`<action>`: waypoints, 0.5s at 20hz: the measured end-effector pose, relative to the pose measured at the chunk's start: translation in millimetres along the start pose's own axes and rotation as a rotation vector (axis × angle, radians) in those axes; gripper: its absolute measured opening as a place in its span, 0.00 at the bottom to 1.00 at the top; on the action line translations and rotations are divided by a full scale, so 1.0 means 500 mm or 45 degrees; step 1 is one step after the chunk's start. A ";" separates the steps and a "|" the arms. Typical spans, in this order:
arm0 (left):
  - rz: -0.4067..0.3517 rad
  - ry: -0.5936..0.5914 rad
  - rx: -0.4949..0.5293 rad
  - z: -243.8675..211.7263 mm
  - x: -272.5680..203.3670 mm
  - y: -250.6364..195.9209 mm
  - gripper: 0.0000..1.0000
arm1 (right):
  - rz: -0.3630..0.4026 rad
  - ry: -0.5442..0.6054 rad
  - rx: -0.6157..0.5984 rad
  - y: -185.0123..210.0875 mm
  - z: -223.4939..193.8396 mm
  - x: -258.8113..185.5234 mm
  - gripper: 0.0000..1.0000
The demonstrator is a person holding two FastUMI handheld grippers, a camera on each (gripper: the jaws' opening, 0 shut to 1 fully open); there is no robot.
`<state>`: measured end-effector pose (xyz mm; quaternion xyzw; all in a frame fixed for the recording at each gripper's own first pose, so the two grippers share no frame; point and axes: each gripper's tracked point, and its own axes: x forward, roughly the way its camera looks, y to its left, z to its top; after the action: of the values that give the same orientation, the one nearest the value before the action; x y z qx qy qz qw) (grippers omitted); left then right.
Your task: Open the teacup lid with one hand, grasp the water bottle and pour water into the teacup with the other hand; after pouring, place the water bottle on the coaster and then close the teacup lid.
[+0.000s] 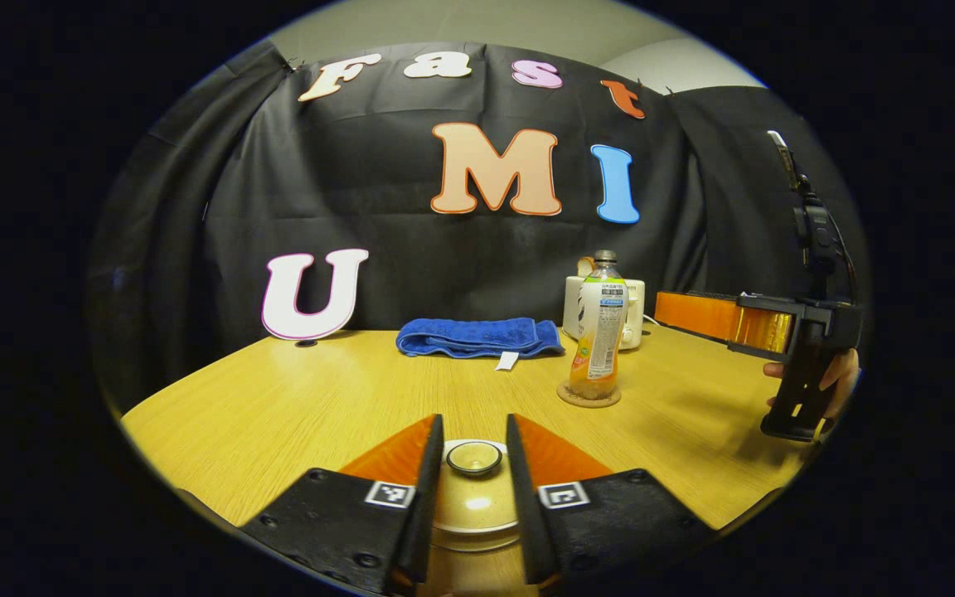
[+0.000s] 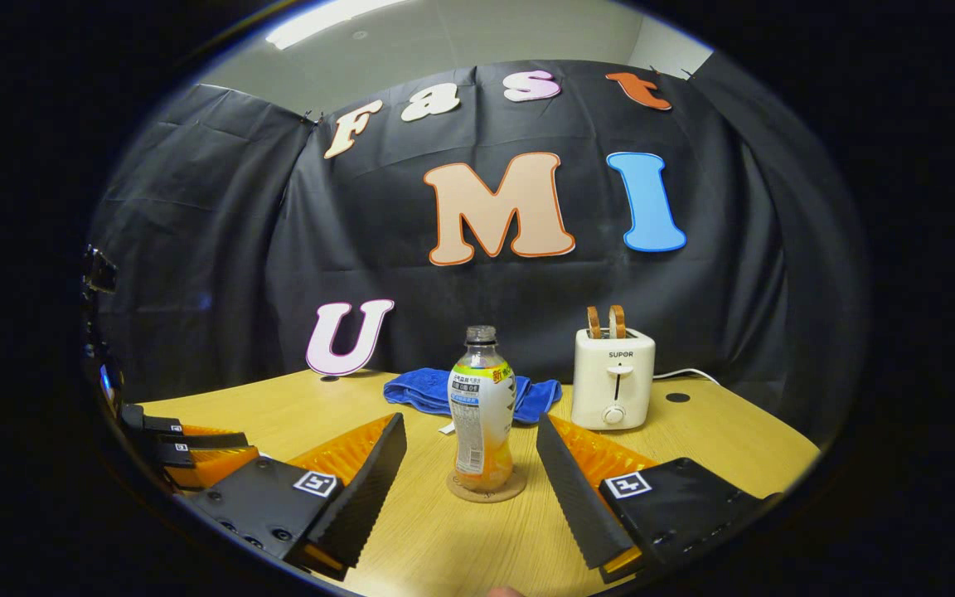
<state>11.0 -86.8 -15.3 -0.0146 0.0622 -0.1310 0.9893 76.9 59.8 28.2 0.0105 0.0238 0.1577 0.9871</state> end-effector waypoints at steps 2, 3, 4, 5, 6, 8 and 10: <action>0.043 -0.019 0.000 0.007 -0.006 0.013 0.68 | -0.003 0.009 0.017 0.005 -0.006 -0.013 1.00; 0.065 -0.031 0.004 0.011 -0.010 0.018 0.84 | -0.006 0.013 0.029 0.009 -0.009 -0.022 1.00; 0.088 -0.050 0.008 0.019 -0.016 0.025 0.92 | -0.016 0.011 0.035 0.010 -0.013 -0.032 0.95; 0.105 -0.064 0.010 0.025 -0.022 0.030 0.93 | -0.029 0.003 0.035 0.011 -0.015 -0.045 1.00; 0.125 -0.083 0.012 0.031 -0.028 0.036 0.93 | -0.047 -0.008 0.028 0.012 -0.018 -0.057 1.00; 0.157 -0.112 0.008 0.039 -0.041 0.042 0.93 | -0.081 -0.021 -0.004 0.016 -0.028 -0.083 1.00; 0.178 -0.128 -0.003 0.042 -0.055 0.046 0.93 | -0.113 -0.037 -0.039 0.021 -0.037 -0.106 0.96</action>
<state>-6.9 -57.2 7.7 -0.0180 0.0134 -0.0607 0.9979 22.4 53.5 12.5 -0.0034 0.0076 0.1139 0.9935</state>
